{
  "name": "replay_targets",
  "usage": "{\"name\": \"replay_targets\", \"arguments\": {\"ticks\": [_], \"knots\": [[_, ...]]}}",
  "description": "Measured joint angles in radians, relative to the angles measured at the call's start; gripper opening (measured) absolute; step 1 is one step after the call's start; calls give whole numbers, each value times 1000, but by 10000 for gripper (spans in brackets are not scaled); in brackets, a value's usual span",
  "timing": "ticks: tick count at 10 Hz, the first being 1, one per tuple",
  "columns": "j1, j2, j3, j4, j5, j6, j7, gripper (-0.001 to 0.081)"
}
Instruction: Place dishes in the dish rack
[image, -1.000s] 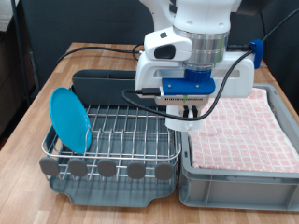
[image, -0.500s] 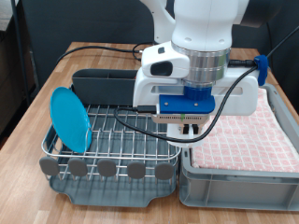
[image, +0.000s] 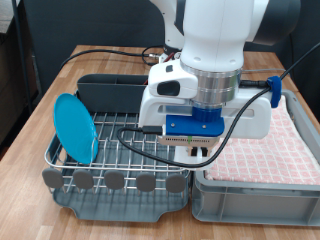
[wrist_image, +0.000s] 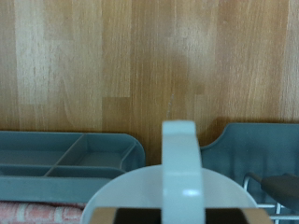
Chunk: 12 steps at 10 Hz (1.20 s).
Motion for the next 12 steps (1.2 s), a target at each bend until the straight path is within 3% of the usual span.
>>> {"name": "replay_targets", "arguments": {"ticks": [12], "knots": [[-13, 47, -17, -55, 3, 121, -25, 70]]}}
